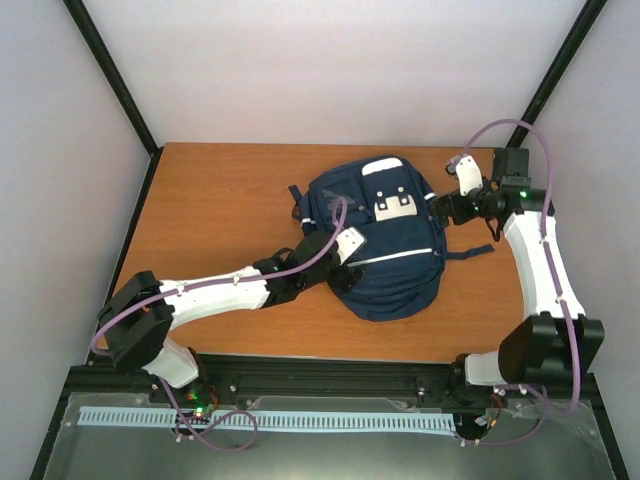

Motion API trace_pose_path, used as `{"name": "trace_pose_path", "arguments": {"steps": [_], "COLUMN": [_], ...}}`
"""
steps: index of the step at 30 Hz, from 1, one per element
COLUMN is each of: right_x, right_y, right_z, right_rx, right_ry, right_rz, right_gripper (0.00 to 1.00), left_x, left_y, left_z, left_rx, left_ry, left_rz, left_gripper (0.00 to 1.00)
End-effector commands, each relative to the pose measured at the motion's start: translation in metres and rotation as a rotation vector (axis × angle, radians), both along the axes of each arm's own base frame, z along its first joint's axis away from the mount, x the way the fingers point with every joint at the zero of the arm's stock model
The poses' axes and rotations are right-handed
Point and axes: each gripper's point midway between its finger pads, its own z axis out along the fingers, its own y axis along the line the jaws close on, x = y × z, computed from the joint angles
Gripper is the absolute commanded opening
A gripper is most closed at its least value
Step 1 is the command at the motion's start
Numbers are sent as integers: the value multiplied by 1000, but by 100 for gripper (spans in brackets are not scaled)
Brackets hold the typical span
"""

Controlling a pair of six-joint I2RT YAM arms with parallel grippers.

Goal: Pack the student bag
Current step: Reset both arms

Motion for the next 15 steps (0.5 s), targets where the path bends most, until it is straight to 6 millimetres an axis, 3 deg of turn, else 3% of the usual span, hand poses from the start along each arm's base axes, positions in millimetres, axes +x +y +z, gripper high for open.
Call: {"name": "trace_pose_path", "arguments": {"steps": [1,9,12,15], "right_x": [-13,-23,-27,-32], "right_y": [16,8,7,3], "right_z": [32,49,66,77], "right_rx": [137,185,200,202], "right_ry": [-105,-213,-251,-319], "right_rz": [-4,-125,-151,-181], "right_gripper": [100,100,100,100], "left_x": [10,24,32,38], "left_y": [24,77,116,147], "left_z": [34,97,113,124], "left_rx": [2,12,21,29], "left_ry": [34,-38,-72,-57], "left_rz": [159,392,584,669], "left_gripper": [100,100,100,100]}}
